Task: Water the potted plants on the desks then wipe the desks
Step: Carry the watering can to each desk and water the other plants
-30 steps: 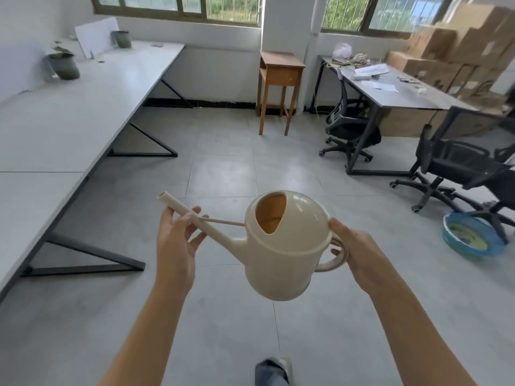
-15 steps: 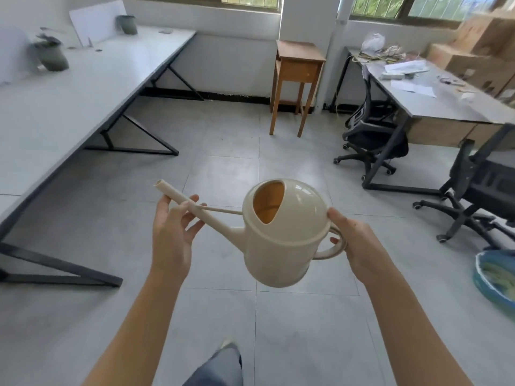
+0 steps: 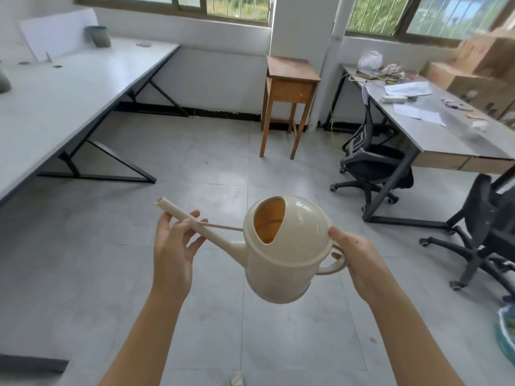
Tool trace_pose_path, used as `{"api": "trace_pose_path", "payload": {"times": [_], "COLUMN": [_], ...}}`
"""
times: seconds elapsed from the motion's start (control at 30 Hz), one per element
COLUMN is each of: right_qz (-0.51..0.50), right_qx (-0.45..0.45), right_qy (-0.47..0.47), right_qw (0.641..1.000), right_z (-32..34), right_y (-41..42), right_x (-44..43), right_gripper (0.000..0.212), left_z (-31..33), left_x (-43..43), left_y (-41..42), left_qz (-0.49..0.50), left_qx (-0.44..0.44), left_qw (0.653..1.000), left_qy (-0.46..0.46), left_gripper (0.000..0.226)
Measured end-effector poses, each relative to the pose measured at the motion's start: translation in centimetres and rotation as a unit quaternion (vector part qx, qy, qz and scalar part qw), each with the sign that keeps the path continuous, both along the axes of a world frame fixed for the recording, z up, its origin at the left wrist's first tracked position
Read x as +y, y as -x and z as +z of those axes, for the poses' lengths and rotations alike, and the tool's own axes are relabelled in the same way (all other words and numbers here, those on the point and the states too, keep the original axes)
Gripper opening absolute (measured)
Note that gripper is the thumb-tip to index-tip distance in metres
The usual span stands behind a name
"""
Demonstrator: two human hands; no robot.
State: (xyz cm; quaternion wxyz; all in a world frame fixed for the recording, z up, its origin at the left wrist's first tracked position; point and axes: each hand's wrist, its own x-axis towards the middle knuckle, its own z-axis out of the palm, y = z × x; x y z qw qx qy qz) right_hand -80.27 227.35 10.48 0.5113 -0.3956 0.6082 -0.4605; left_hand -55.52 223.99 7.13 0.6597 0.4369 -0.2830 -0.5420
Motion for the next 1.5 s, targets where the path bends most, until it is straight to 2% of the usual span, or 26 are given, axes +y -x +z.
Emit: {"api": "trace_pose_path", "payload": {"times": [0.03,0.07,0.17,0.3,0.4,0.53,0.63,0.83,1.17,1.37,1.5], "right_qz": [-0.009,-0.011,-0.023,-0.025,-0.019,-0.009,0.012,-0.025,-0.029,-0.030,-0.056], "right_qx": [-0.004,-0.013,-0.023,-0.014,-0.019,-0.036,-0.022,-0.023,0.010,0.006,-0.004], "right_qy": [-0.002,-0.007,-0.018,-0.022,-0.014,-0.005,0.006,-0.012,0.007,0.021,0.003], "right_qw": [1.000,1.000,0.999,0.999,1.000,0.999,1.000,0.999,1.000,0.999,0.998], "right_z": [-0.1,-0.3,-1.2,-1.8,-2.0,-2.0,-1.5,-1.2,-2.5,-2.1,-2.6], "right_y": [0.6,1.2,3.4,6.8,9.6,13.6,16.1,19.5,22.4,24.2,25.4], "right_x": [-2.0,-3.8,-9.0,-16.0,-21.9,-29.8,-35.4,-45.6,-63.6,-73.9,-80.1], "right_gripper": [0.078,0.069,0.030,0.023,0.031,0.028,0.040,0.024,0.024,0.043,0.044], "left_z": [0.1,0.3,0.3,-0.2,-0.3,-0.1,0.4,0.8,-0.4,0.2,0.4], "left_x": [-2.1,-4.0,-9.3,-16.9,-22.5,-30.0,-35.3,-44.0,-61.9,-74.4,-80.5], "left_y": [0.7,1.5,3.6,6.3,9.3,13.3,15.5,19.1,21.4,23.5,25.1], "left_qz": [-0.005,-0.006,-0.007,-0.038,-0.032,-0.007,0.005,0.019,0.007,-0.024,-0.024], "left_qx": [-0.004,-0.010,-0.023,-0.039,-0.038,-0.036,-0.034,-0.024,-0.008,-0.010,0.006], "left_qw": [1.000,1.000,0.999,0.998,0.999,0.999,0.999,0.999,1.000,1.000,1.000], "left_qy": [-0.005,-0.013,-0.022,-0.021,-0.018,-0.020,-0.011,-0.013,-0.004,0.011,-0.008], "left_gripper": [0.044,0.044,0.043,0.051,0.059,0.045,0.045,0.044,0.044,0.043,0.045]}}
